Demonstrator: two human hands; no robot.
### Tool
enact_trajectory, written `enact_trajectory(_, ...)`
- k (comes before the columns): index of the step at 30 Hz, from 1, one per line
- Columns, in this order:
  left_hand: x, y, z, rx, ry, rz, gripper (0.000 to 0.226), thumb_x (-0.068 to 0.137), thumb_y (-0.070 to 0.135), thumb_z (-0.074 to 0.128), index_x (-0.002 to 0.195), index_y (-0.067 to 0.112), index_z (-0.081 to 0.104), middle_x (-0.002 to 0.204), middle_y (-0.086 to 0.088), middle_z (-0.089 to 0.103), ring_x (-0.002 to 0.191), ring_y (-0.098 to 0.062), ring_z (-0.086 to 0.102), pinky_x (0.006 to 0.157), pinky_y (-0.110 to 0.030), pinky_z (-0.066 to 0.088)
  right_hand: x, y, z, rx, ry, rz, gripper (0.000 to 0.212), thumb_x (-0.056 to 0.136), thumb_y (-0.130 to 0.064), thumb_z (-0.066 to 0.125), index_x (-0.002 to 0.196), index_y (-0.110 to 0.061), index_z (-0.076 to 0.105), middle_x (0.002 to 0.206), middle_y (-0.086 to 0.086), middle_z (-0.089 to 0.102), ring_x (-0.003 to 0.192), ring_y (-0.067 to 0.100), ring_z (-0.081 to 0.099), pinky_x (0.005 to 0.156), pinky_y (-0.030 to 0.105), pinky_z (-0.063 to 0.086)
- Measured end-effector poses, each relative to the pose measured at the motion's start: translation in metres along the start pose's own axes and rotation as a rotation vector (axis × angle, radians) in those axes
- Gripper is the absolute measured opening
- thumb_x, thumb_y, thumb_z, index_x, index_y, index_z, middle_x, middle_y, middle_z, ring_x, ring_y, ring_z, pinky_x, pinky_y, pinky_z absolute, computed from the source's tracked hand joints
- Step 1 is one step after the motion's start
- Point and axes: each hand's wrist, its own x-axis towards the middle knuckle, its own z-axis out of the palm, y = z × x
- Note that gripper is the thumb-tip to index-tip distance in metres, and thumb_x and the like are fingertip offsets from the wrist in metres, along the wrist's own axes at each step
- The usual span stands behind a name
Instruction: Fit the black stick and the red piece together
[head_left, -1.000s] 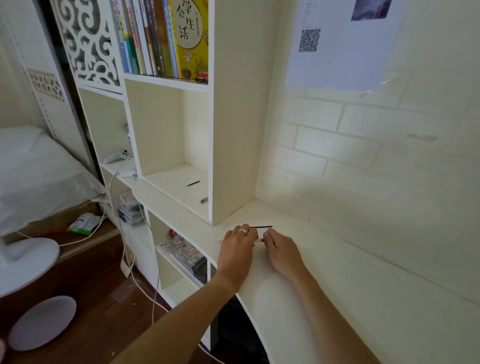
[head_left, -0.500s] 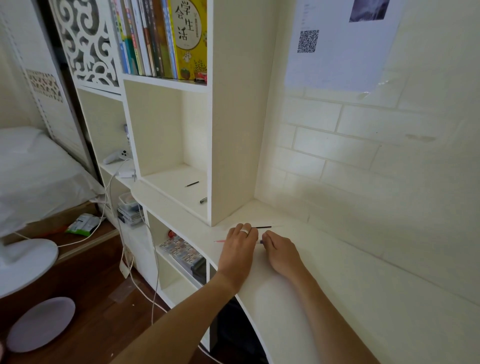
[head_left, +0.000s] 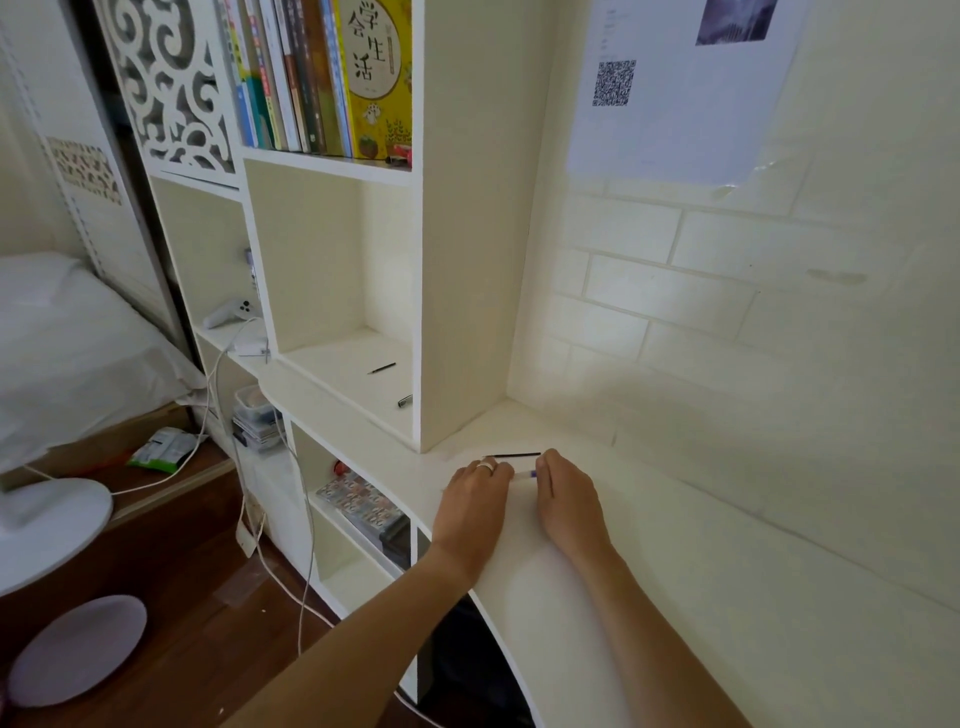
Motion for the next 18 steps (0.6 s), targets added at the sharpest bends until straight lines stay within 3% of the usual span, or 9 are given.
enact_trajectory(5,-0.001,0.000,-0.002,0.021,0.029,0.016,0.022,0.070,-0.006,0.068,0.080,0.012,0.064,0.077,-0.006,0.064,0.069,-0.025,0.059,0.063,-0.035,0.050,0.000,0.002,0.000,-0.019,-0.044,0.003,0.028,0.103,-0.026,0.035,0.076,-0.021,0.043,0.081,0.001,0.065,0.075,0.024,0.059,0.068,0.041,0.046)
enact_trajectory(9,-0.001,0.003,-0.004,0.068,0.060,0.013,0.024,0.068,-0.007,0.069,0.078,0.013,0.061,0.074,-0.006,0.061,0.066,-0.023,0.057,0.061,-0.033,0.049,-0.005,-0.003,0.003,-0.076,0.015,-0.047,0.022,0.103,-0.028,0.034,0.087,-0.020,0.047,0.091,-0.002,0.060,0.077,0.023,0.058,0.067,0.040,0.049)
enact_trajectory(12,-0.001,0.002,0.000,0.085,0.084,0.020,0.023,0.074,-0.003,0.069,0.089,0.014,0.063,0.083,-0.005,0.063,0.077,-0.022,0.059,0.072,-0.034,0.051,-0.010,-0.004,0.004,-0.093,0.043,-0.196,0.013,0.101,-0.027,0.041,0.108,-0.023,0.052,0.109,-0.007,0.056,0.086,0.017,0.060,0.070,0.037,0.052)
enact_trajectory(14,0.000,-0.001,0.003,0.075,0.096,0.033,0.022,0.079,-0.001,0.065,0.095,0.015,0.063,0.089,-0.004,0.064,0.084,-0.023,0.060,0.079,-0.034,0.049,-0.011,-0.003,0.005,-0.114,0.005,-0.273,0.018,0.098,-0.024,0.051,0.115,-0.027,0.056,0.116,-0.011,0.059,0.096,0.011,0.061,0.077,0.032,0.054)
enact_trajectory(18,0.000,0.001,-0.001,0.087,0.181,0.034,0.039,0.079,-0.002,0.064,0.117,0.008,0.057,0.112,-0.011,0.059,0.105,-0.028,0.056,0.092,-0.039,0.047,-0.008,0.000,0.005,-0.126,0.088,-0.235,0.018,0.099,-0.022,0.051,0.107,-0.025,0.066,0.102,-0.007,0.067,0.092,0.016,0.064,0.076,0.031,0.052)
